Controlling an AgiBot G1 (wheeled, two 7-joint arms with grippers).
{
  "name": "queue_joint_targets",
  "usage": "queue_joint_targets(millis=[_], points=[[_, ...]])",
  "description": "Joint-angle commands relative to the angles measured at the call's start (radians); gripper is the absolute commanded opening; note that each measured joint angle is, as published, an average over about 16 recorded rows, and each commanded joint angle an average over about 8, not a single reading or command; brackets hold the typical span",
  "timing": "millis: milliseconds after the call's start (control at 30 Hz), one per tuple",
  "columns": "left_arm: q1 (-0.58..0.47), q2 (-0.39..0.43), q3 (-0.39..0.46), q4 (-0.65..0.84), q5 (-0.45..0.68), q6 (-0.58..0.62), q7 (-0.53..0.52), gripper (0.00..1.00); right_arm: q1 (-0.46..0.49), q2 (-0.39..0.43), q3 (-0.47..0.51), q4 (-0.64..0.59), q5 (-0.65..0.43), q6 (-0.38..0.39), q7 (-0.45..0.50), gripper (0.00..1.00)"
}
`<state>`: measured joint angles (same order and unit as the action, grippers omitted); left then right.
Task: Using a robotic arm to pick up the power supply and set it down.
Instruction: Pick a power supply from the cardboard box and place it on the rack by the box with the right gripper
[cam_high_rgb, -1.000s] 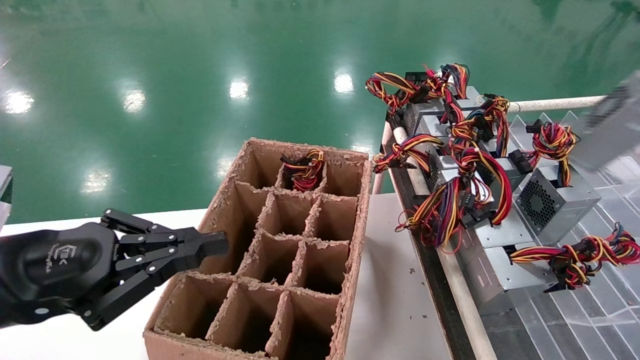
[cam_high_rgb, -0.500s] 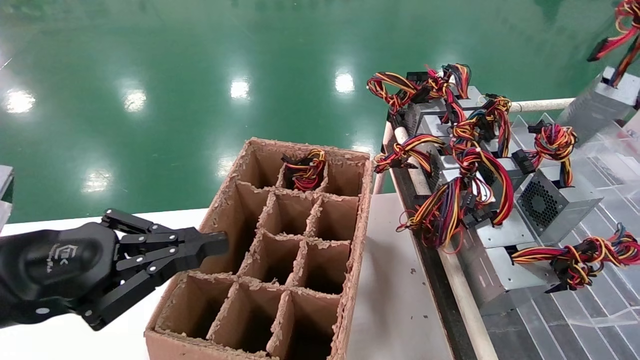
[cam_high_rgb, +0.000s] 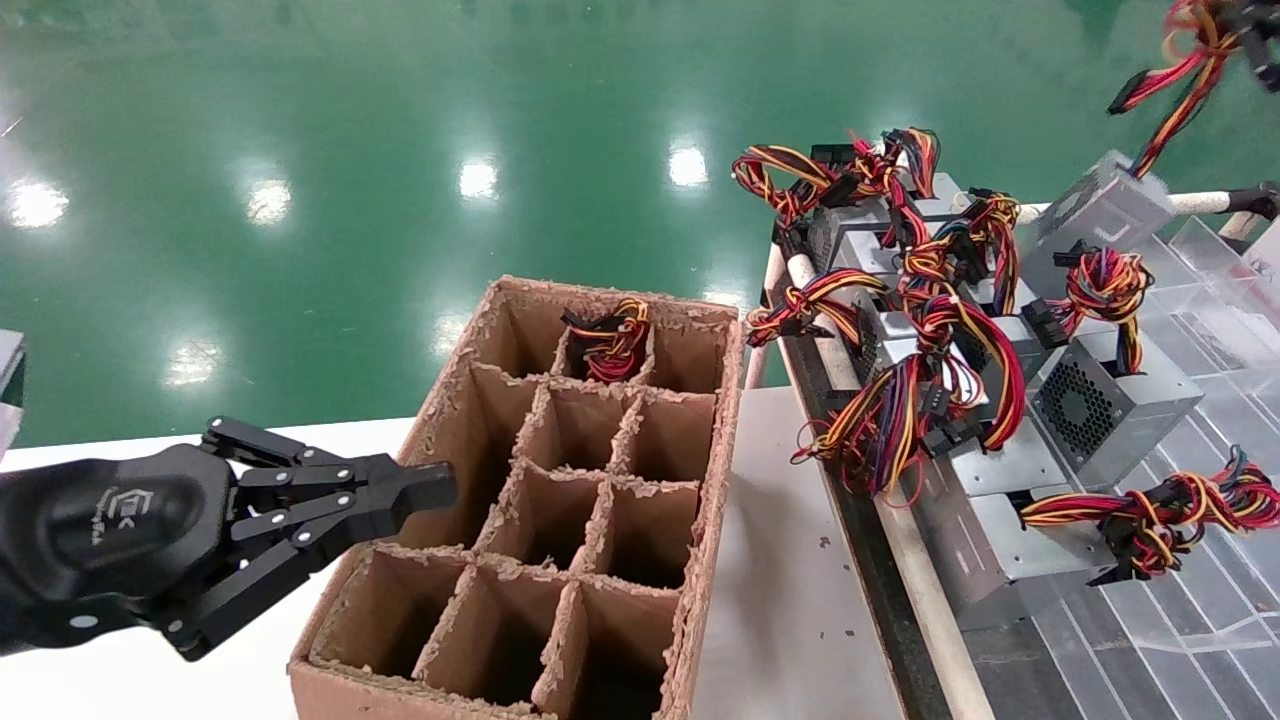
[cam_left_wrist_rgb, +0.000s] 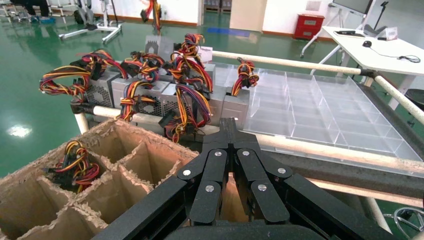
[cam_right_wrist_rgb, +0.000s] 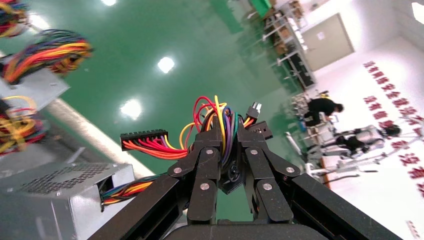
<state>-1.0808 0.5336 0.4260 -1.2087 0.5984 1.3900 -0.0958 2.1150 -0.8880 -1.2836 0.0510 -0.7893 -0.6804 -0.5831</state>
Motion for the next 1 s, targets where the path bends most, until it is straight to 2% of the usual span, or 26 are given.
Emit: queue_joint_targets(millis=[33,867,1000], points=[[0.0,0.0,0.0,0.0,0.0,0.0,0.0,0.0,-0.014,-0.009,0.007,-0.008,0.011,-0.001,-0.015,0.0],[0.0,0.0,0.0,0.0,0.0,0.0,0.0,0.0,-0.075,-0.095,0.016,-0.03,0.02,0.104,-0.177,0.0],[0.0,0.0,0.0,0.0,0.0,0.0,0.0,0.0,-0.08,-0.097,0.016,-0.027,0.02,0.09,-0.19,0.0]])
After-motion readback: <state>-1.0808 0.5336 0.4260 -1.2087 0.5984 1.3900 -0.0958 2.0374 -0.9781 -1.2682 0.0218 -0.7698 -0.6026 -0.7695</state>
